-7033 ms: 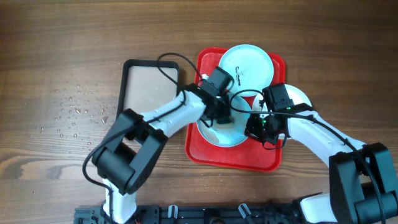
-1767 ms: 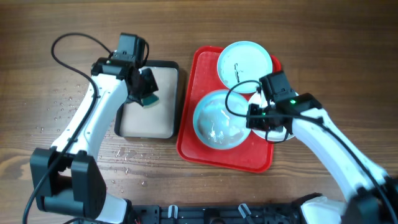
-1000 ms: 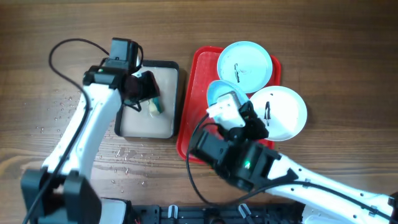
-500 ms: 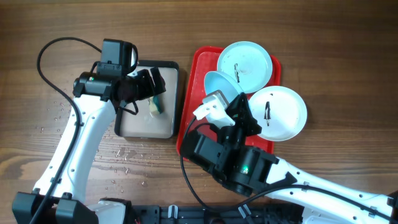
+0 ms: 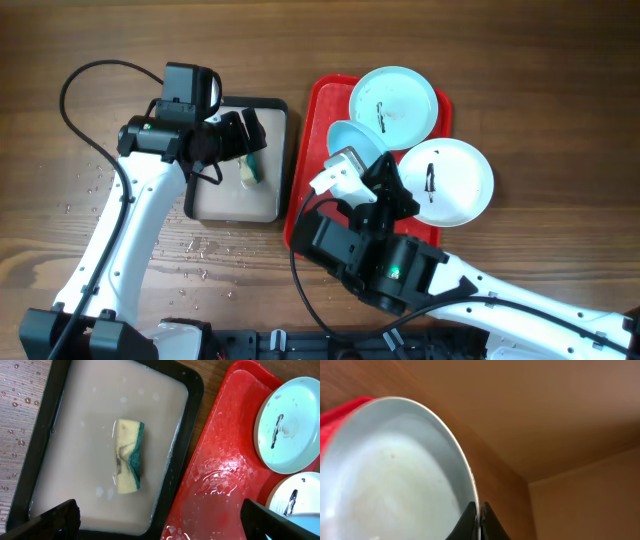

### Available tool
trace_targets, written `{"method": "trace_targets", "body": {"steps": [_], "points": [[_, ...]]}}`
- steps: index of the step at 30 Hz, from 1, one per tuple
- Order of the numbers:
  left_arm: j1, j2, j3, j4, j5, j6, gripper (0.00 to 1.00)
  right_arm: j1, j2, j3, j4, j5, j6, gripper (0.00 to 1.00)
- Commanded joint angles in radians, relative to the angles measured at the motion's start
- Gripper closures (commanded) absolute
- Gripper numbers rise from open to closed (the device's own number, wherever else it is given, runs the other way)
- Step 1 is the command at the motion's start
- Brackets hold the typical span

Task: Clean dirty plates on tray and stack at the side
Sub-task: 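Carry the scrubbed white plate right and set it at the table side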

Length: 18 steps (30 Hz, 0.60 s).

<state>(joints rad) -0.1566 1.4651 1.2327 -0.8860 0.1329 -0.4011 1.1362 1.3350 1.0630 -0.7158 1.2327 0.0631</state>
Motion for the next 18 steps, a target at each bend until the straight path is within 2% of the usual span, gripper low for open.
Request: {"method": "trace_targets", "body": {"steps": [1,2,3,4,5,6,8,9,10,11,12,13,16,17,18], "points": [[0.006,-0.008,-0.004,-0.001,0.012,0.005,0.0,0.0,-0.002,0.01,-0.025,-0.094,-0.006,0.96],[0.006,-0.008,-0.004,-0.001,0.012,0.005,0.0,-0.009,-0.002,0.009,-0.045,-0.031,0.073,0.96],[0.006,-0.008,-0.004,-0.001,0.012,0.005,0.0,-0.013,-0.002,0.01,-0.043,-0.08,0.113,0.96],[0.006,-0.008,-0.004,-0.001,0.012,0.005,0.0,-0.011,-0.002,0.01,-0.047,-0.155,0.04,0.96],[0.006,-0.008,-0.004,-0.001,0.012,0.005,0.0,-0.015,-0.002,0.009,-0.09,-0.099,0.056,0.96],[0.006,-0.008,-0.004,-0.001,0.012,0.005,0.0,-0.026,-0.002,0.009,-0.124,-0.018,0.178,0.96],[0.006,-0.008,-0.004,-0.001,0.012,0.005,0.0,-0.029,-0.003,0.009,-0.126,-0.202,0.19,0.96],[0.006,-0.008,-0.004,-0.001,0.012,0.005,0.0,-0.034,-0.003,0.009,-0.147,-0.206,0.272,0.96],[0.006,-0.008,-0.004,-0.001,0.012,0.005,0.0,-0.055,-0.004,0.009,-0.172,-0.242,0.422,0.96],[0.006,-0.008,-0.004,-0.001,0.012,0.005,0.0,-0.092,-0.004,0.009,-0.174,-0.34,0.522,0.96],[0.006,-0.008,-0.004,-0.001,0.012,0.005,0.0,-0.167,-0.004,0.009,-0.162,-0.519,0.595,0.96],[0.006,-0.008,-0.004,-0.001,0.012,0.005,0.0,-0.227,-0.004,0.01,-0.157,-0.624,0.602,0.96],[0.006,-0.008,-0.004,0.0,0.012,0.005,0.0,-0.48,-0.035,0.028,-0.171,-0.894,0.505,0.96],[0.006,-0.008,-0.004,-0.001,0.012,0.005,0.0,-0.644,-0.061,0.039,-0.169,-1.06,0.43,0.96],[0.006,-0.008,-0.004,0.0,0.012,0.005,0.0,-0.871,-0.084,0.047,-0.158,-1.282,0.35,0.96]]}}
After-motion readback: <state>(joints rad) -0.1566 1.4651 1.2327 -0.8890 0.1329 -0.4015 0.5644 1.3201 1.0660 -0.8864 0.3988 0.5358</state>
